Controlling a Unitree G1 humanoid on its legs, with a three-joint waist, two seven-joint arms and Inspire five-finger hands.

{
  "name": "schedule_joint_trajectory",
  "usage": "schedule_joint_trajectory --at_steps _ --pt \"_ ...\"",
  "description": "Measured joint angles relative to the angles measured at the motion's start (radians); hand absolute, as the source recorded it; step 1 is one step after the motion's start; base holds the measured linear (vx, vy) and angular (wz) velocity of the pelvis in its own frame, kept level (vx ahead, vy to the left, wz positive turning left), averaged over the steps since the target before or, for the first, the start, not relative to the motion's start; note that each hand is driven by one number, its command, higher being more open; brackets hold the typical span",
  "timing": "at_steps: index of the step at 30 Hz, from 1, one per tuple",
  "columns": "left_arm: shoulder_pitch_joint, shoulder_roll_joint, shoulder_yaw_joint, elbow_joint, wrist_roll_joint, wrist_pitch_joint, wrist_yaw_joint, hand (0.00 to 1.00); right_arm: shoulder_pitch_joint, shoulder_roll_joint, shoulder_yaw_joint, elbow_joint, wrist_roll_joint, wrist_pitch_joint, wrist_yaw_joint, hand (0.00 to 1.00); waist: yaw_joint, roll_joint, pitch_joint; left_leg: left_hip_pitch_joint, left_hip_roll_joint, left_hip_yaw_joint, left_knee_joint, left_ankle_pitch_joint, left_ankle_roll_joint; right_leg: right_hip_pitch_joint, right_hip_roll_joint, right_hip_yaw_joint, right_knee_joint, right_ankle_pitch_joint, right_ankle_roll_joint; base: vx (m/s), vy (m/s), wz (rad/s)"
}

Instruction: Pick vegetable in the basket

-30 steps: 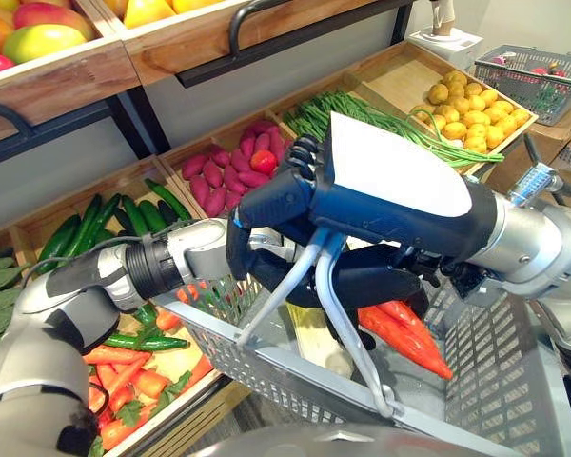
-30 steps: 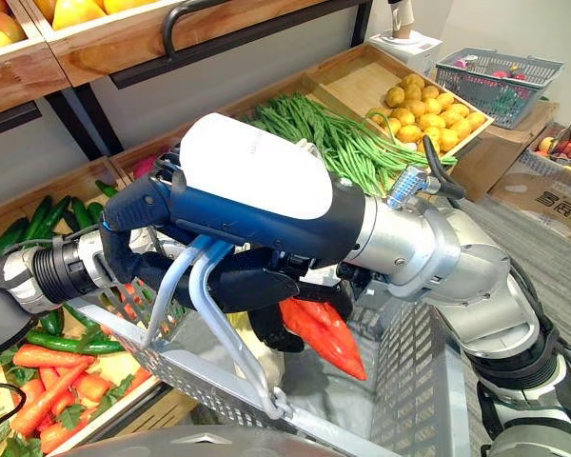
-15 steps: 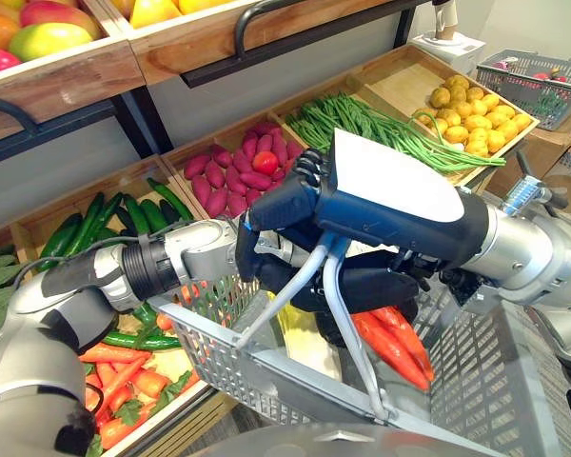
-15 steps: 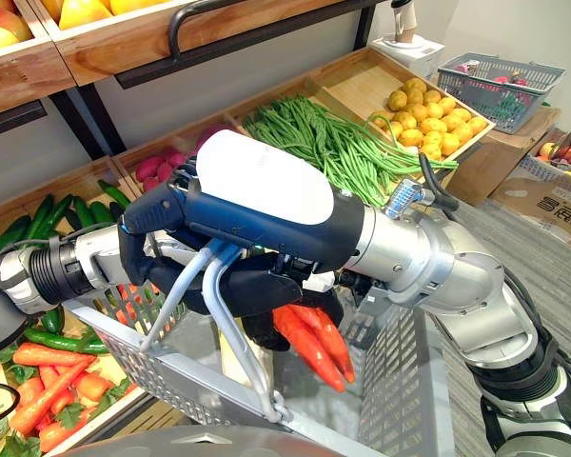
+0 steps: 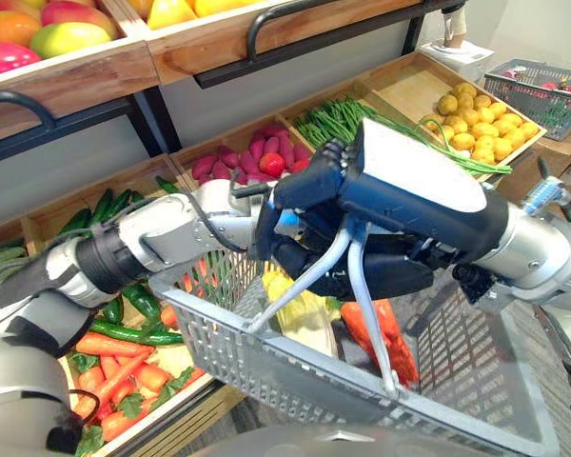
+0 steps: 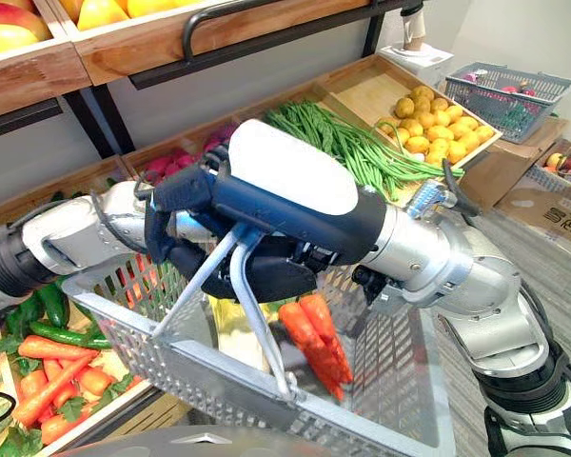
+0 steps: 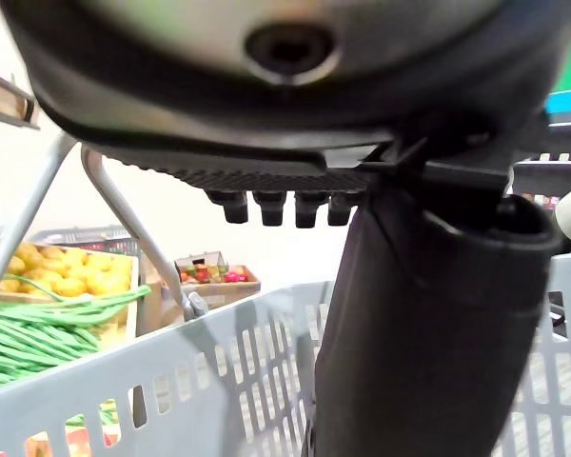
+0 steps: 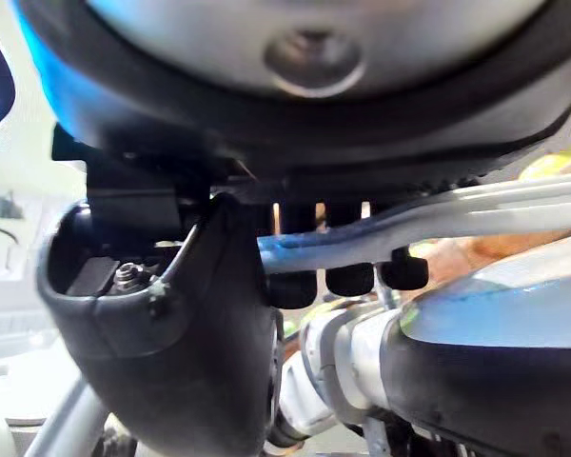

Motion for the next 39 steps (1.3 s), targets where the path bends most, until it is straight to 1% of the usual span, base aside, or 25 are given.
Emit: schedule_joint_trajectory --at_steps 3,5,8,10,11,13,14,16,19,20,23,27,32,35,36,38,39 --pt "0.032 0.006 0.051 -0.021 0.03 -0.001 0.005 1.0 0.0 0.017 -0.011 -0.001 0.0 -0.007 0.0 0.0 0.009 -0.004 -0.005 -0.006 0.0 -0.01 0.002 0.001 0.001 0.002 -0.003 -0.008 -0.001 0.0 0.0 -0.02 -0.02 0.09" --pt "0.038 0.013 0.066 -0.024 0.038 -0.005 0.005 1.0 0.0 0.02 -0.016 -0.001 0.005 -0.014 -0.001 0.0 0.012 -0.004 -0.006 -0.012 -0.002 -0.019 0.003 0.003 0.003 0.002 -0.007 -0.017 -0.002 0.0 0.0 -0.02 -0.014 0.13" --pt "0.047 0.052 0.098 -0.033 0.044 -0.011 0.005 1.0 0.007 0.047 -0.026 0.004 0.008 -0.014 -0.001 0.0 0.019 -0.004 -0.006 -0.012 -0.002 -0.026 0.002 0.007 0.004 0.005 -0.008 -0.024 -0.002 0.0 0.0 -0.02 -0.01 0.08" --pt "0.077 0.069 0.159 -0.032 0.065 -0.012 0.006 1.0 0.019 0.062 -0.049 0.021 0.007 -0.024 -0.007 0.0 0.021 -0.004 -0.006 -0.011 -0.002 -0.034 0.003 0.007 0.004 0.011 -0.01 -0.031 -0.002 0.0 -0.001 -0.03 -0.004 0.1" --pt "0.078 0.074 0.173 -0.03 0.075 -0.01 0.006 1.0 0.027 0.065 -0.057 0.022 0.007 -0.023 -0.014 0.0 0.022 -0.004 -0.006 -0.012 -0.002 -0.035 0.003 0.007 0.004 0.012 -0.011 -0.031 -0.002 0.0 -0.001 -0.04 0.0 0.07" --pt "0.08 0.12 0.24 -0.009 0.087 -0.004 0.019 1.0 0.049 0.093 -0.078 0.031 0.006 -0.022 -0.027 0.0 0.024 -0.004 -0.006 -0.017 -0.002 -0.041 0.008 0.007 0.004 0.012 -0.013 -0.035 -0.002 -0.001 -0.002 -0.04 -0.002 0.06" --pt "0.081 0.126 0.259 0.001 0.096 -0.001 0.023 1.0 0.06 0.101 -0.082 0.031 0.007 -0.023 -0.031 0.0 0.023 -0.004 -0.006 -0.018 -0.002 -0.041 0.009 0.007 0.004 0.012 -0.013 -0.036 -0.003 -0.001 -0.002 -0.04 -0.004 0.1" --pt "0.083 0.132 0.339 0.023 0.109 0.005 0.05 1.0 0.108 0.106 -0.083 0.036 -0.001 -0.008 -0.029 0.0 0.024 -0.005 -0.006 -0.025 -0.001 -0.05 0.014 0.009 0.006 0.012 -0.015 -0.044 -0.002 -0.001 -0.002 -0.03 -0.002 0.1" --pt "0.082 0.131 0.41 0.021 0.108 0.017 0.101 1.0 0.151 0.106 -0.066 0.071 -0.032 0.017 -0.01 0.0 0.026 -0.005 -0.006 -0.027 -0.001 -0.054 0.013 0.011 0.008 0.013 -0.016 -0.049 -0.002 -0.001 -0.002 -0.02 0.004 0.05" --pt "0.08 0.129 0.438 0.017 0.108 0.019 0.123 1.0 0.164 0.107 -0.06 0.089 -0.047 0.037 0.003 0.0 0.026 -0.005 -0.006 -0.027 -0.001 -0.057 0.013 0.013 0.008 0.013 -0.016 -0.05 -0.002 -0.001 -0.002 -0.02 0.006 0.05" --pt "0.081 0.129 0.454 0.007 0.106 0.018 0.139 1.0 0.188 0.107 -0.06 0.114 -0.068 0.059 0.006 0.0 0.028 -0.004 -0.006 -0.027 -0.002 -0.067 0.004 0.02 0.009 0.014 -0.017 -0.058 -0.003 -0.001 -0.002 -0.02 0.006 0.07" --pt "0.081 0.129 0.454 0.007 0.096 0.018 0.136 1.0 0.187 0.128 -0.067 0.114 -0.068 0.06 0.006 0.0 0.025 -0.004 -0.006 -0.027 -0.002 -0.075 -0.003 0.027 0.008 0.016 -0.017 -0.066 -0.003 -0.001 -0.002 -0.02 0.006 0.06" --pt "0.081 0.132 0.453 0.003 -0.026 0.023 0.088 1.0 0.184 0.131 -0.068 0.106 -0.067 0.06 0.006 0.0 0.027 -0.004 -0.007 -0.027 -0.003 -0.08 -0.003 0.029 0.01 0.023 -0.02 -0.074 -0.003 -0.001 -0.002 -0.03 0.015 0.05" --pt "0.084 0.152 0.453 0.003 -0.042 0.042 0.073 1.0 0.184 0.132 -0.072 0.106 -0.067 0.06 0.006 0.0 0.034 -0.003 -0.007 -0.026 -0.002 -0.083 -0.003 0.032 0.01 0.025 -0.02 -0.078 -0.003 -0.001 -0.003 -0.02 0.007 0.03" --pt "0.085 0.175 0.453 0.015 -0.043 0.043 0.071 1.0 0.184 0.132 -0.081 0.106 -0.067 0.06 0.006 0.0 0.038 -0.003 -0.007 -0.026 -0.002 -0.083 -0.004 0.033 0.01 0.025 -0.02 -0.078 -0.002 -0.001 -0.003 -0.03 0.01 0.01" --pt "0.112 0.2 0.485 0.043 -0.041 0.05 0.071 1.0 0.188 0.132 -0.11 0.107 -0.067 0.061 0.006 0.0 0.043 0.001 -0.01 -0.026 -0.002 -0.084 -0.005 0.034 0.009 0.025 -0.02 -0.078 -0.002 -0.001 -0.003 -0.03 0.012 0.01" --pt "0.147 0.203 0.53 0.067 -0.041 0.064 0.071 1.0 0.197 0.133 -0.141 0.107 -0.067 0.061 0.006 0.0 0.046 0.003 -0.012 -0.026 -0.002 -0.086 -0.006 0.034 0.01 0.026 -0.02 -0.079 -0.002 -0.001 -0.003 -0.02 0.011 0.06"
